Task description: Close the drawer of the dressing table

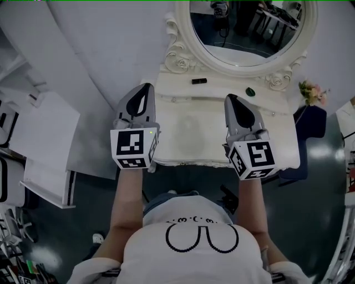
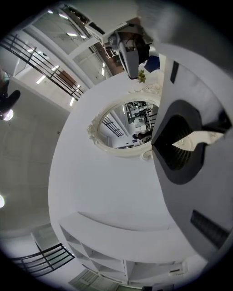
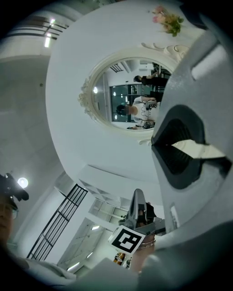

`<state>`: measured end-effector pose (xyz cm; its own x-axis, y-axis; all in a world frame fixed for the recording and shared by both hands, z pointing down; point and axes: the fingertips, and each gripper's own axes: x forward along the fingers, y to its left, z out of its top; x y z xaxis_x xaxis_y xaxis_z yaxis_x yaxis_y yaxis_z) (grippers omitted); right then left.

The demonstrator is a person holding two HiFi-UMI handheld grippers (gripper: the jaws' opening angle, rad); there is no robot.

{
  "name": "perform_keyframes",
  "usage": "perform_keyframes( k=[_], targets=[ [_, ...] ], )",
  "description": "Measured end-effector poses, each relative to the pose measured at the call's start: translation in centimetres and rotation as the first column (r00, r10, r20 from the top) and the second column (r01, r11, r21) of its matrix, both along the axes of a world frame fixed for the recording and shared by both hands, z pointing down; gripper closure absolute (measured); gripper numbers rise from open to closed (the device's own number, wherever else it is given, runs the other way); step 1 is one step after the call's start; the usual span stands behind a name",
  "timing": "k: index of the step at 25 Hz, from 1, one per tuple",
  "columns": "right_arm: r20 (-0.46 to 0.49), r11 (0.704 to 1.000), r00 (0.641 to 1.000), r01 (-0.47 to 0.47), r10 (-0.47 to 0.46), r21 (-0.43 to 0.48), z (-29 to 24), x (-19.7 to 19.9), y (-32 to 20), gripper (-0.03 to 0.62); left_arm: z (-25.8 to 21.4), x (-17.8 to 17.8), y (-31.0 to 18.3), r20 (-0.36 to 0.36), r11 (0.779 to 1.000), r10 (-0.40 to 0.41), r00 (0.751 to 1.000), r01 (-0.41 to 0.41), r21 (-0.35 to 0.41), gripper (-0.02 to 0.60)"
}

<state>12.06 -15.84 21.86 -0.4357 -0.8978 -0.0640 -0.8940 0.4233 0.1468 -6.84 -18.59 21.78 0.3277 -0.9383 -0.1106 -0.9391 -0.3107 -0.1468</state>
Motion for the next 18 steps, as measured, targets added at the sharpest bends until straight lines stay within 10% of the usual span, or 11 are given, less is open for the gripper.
perform_keyframes(
  k=[18],
  targets=[
    [0.032,0.998,0.998,-0.052,0.051,0.038,-1.0,-1.9,2.9,0.594,-0.8,-2.2,2.5,-0.040,0.999,0.040,0.998,-0.039,0.029,0.583]
  ],
)
